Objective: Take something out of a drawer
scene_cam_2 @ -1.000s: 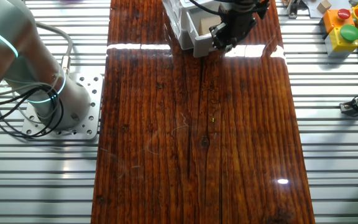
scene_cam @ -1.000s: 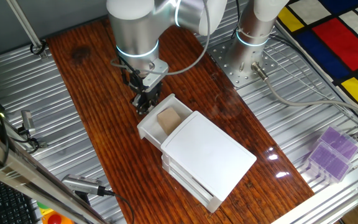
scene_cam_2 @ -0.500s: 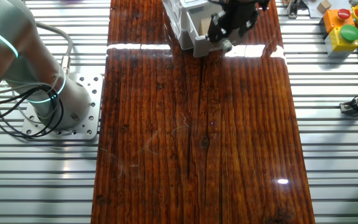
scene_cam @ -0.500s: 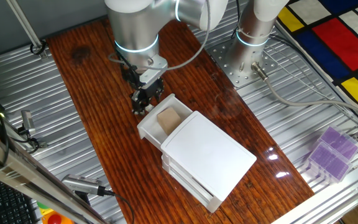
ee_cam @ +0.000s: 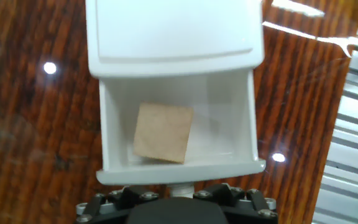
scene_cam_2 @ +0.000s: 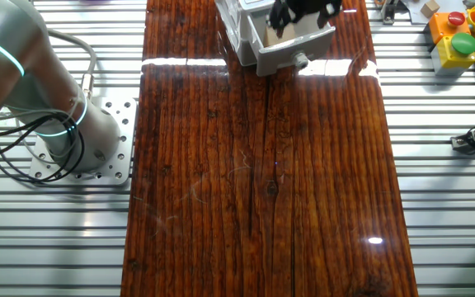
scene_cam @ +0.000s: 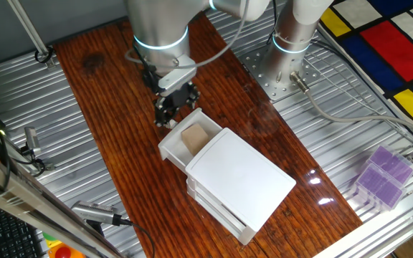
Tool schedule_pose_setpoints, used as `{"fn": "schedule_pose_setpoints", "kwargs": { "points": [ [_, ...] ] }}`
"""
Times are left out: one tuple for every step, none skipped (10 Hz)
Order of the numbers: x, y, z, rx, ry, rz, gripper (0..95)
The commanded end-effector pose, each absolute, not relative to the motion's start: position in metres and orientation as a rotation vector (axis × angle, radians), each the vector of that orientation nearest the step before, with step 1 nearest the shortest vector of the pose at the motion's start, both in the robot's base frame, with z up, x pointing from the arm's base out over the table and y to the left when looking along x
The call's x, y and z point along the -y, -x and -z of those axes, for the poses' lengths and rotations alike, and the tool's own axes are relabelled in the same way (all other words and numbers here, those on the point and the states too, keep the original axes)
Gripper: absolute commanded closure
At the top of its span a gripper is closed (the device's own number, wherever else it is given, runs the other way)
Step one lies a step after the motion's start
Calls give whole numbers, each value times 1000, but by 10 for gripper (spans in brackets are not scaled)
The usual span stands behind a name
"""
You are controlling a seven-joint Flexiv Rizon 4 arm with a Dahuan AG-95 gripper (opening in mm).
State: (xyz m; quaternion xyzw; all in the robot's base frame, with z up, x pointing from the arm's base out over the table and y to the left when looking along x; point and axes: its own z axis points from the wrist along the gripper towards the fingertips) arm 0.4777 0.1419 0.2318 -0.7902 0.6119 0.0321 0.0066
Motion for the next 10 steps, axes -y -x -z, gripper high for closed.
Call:
{"fn": "schedule_pose_setpoints", "kwargs": {
  "points": [
    [-152, -479, -230, -1920, 2467, -99, 380],
    [-157, -479, -227, -1915, 2469, -99, 380],
    [-164, -480, -224, -1912, 2470, -99, 380],
    [-166, -480, -223, -1911, 2472, -97, 380],
    [-170, -479, -219, -1901, 2479, -90, 380],
    [-171, -478, -217, -1893, 2482, -86, 380],
    [-172, -475, -214, -1894, 2479, -84, 380],
    [-172, -474, -213, -1897, 2476, -84, 380],
    [-174, -469, -208, -1903, 2469, -79, 380],
    [-177, -466, -204, -1917, 2459, -73, 380]
  ]
}}
